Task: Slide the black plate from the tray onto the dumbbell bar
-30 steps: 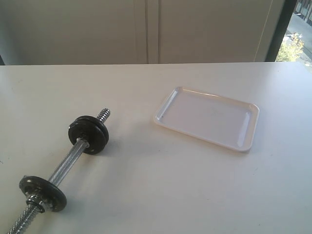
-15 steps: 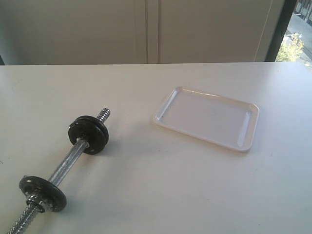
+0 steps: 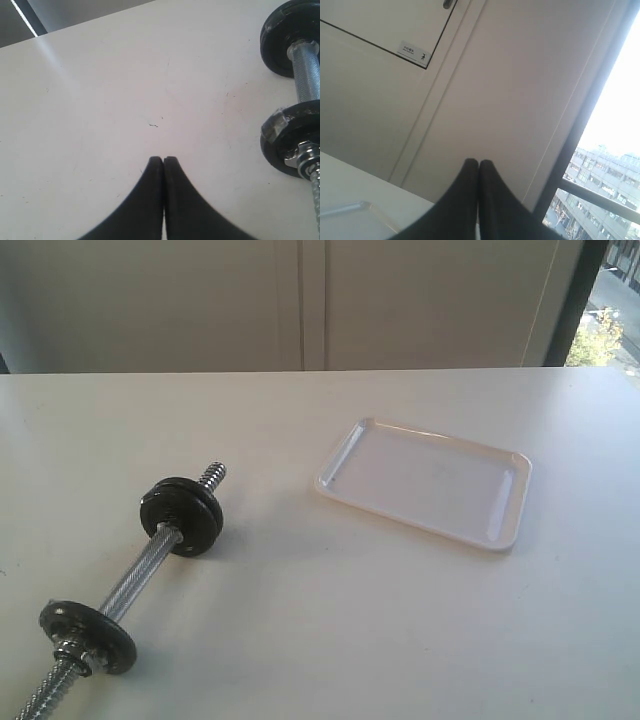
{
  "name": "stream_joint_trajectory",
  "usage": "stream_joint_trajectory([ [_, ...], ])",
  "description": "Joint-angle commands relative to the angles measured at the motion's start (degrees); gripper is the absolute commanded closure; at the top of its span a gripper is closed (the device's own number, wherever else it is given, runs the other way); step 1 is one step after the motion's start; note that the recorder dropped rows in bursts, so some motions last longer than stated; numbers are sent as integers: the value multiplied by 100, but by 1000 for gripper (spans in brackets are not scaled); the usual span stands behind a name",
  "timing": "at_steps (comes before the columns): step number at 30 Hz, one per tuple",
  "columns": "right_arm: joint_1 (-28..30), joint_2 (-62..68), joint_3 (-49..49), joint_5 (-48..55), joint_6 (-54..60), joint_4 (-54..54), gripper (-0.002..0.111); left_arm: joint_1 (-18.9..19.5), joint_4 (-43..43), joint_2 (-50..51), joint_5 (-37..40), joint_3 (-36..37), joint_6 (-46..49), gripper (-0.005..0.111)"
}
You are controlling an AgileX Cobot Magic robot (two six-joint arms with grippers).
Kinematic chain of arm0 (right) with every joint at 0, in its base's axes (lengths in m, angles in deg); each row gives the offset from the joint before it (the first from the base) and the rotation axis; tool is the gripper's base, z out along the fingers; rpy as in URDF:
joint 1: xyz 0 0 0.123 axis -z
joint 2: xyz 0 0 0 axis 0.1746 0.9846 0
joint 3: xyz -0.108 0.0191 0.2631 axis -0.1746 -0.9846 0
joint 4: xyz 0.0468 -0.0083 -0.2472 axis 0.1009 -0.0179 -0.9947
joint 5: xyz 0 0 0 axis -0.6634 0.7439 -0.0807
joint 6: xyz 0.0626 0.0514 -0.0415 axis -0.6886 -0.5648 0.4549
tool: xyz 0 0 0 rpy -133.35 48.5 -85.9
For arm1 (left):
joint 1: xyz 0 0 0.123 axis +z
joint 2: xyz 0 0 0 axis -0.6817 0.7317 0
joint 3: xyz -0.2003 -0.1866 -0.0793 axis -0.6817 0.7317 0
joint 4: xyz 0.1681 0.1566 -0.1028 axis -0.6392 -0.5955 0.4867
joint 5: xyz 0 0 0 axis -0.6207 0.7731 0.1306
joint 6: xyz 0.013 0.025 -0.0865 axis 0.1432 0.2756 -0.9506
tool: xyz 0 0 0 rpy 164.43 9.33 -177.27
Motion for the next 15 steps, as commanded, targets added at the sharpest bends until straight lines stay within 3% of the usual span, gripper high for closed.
stream_joint_trajectory([
  [1,32,-23,-39,-14,31,-30,108,-32,0,-22,-23,23,-3,106],
  [11,32,-23,-39,-3,18,-26,108,-32,0,-22,47,23,-33,106],
  [15,32,-23,-39,-3,18,-14,108,-32,0,-22,23,23,-980,106],
])
